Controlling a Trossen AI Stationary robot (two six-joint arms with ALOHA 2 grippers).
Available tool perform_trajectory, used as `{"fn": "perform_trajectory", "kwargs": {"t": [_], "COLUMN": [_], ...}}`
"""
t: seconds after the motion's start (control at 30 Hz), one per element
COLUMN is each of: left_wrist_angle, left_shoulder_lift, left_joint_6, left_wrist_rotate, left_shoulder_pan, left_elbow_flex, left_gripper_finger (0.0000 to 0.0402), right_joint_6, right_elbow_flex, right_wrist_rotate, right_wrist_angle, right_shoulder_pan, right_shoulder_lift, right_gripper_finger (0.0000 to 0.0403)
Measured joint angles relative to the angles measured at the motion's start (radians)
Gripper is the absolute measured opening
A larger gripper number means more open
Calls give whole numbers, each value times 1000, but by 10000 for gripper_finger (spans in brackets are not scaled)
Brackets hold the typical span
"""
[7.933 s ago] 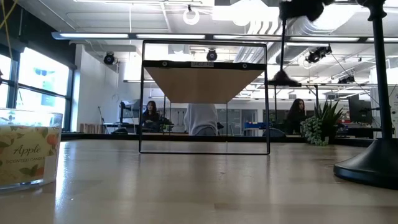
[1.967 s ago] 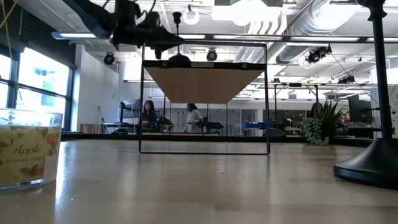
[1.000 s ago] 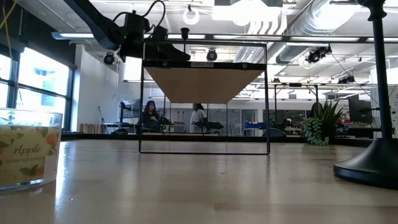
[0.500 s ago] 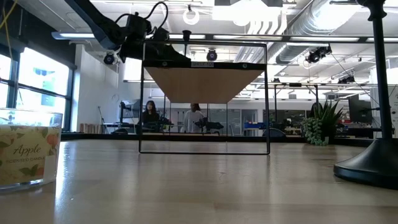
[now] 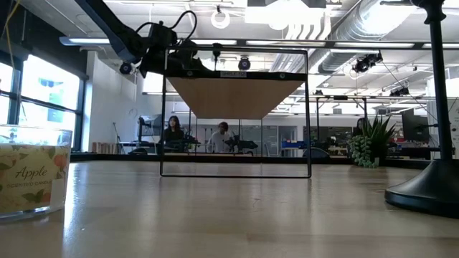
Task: Pick & Place candle stick holders
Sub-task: Put the top black candle holder on the shelf
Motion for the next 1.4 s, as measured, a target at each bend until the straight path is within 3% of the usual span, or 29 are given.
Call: {"fn": "perform_trajectory", "kwargs": {"t": [0.3,0.9,1.4], "left_wrist_angle": [-74,-25,-61], "left_shoulder_lift": [0,56,63], "left_joint_6": [54,49,0], "left_wrist_rotate": [-1,59,72], "left_shoulder_pan": [0,-5,-7], "left_elbow_flex": [0,3,-4], "left_gripper_finger": [10,10,57], "right_joint_6": [17,22,23], "right_elbow_flex": [0,0,0], "right_wrist_rotate": [-31,-30,-37], "right_wrist_angle": [0,1,0], "right_shoulder_pan": [-30,-30,-30], "right_shoulder_lift": [0,0,0], "right_gripper_finger": [215,215,215]}}
